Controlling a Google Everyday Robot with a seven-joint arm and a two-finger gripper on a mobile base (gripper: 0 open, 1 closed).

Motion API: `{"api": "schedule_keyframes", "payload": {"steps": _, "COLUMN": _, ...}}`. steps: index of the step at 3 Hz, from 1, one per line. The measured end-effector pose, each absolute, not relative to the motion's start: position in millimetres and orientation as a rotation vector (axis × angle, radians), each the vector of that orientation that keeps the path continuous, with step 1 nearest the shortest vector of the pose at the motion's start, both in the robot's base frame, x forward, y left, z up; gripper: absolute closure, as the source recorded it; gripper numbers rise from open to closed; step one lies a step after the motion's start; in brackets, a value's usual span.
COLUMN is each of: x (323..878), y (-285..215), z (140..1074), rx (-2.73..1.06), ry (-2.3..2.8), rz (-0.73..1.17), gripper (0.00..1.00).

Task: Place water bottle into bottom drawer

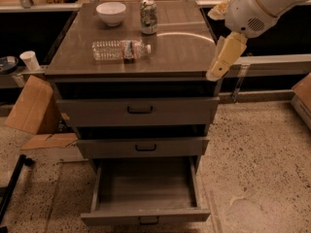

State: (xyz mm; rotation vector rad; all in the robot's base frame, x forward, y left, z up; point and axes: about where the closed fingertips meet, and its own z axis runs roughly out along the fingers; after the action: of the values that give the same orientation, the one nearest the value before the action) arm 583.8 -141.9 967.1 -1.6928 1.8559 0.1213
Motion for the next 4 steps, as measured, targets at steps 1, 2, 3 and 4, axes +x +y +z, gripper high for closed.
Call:
{"api": "schedule_keyframes", "payload": {"steps": 1, "x": 584, "y": -141, "z": 967, "rx": -1.693, "ry": 1.856, "rz": 0.122, "gripper": 0.0}}
{"api": "schedule_keyframes", "payload": {"steps": 2, "x": 613, "y": -107, "z": 965, "rx": -1.72, "ry": 1.797, "rz": 0.17, "gripper": 0.0}}
{"api": "schedule_keyframes", "payload": {"steps": 3, "x": 651, "y": -54, "z": 956, "rx": -1.745, "ry": 1.724, "rz": 0.258, "gripper": 0.0}}
{"api": "schedule_keyframes", "payload": {"steps": 4, "x": 677, "y": -15, "z": 941, "rx": -1.742, "ry": 1.712, "rz": 0.318, "gripper": 0.0}}
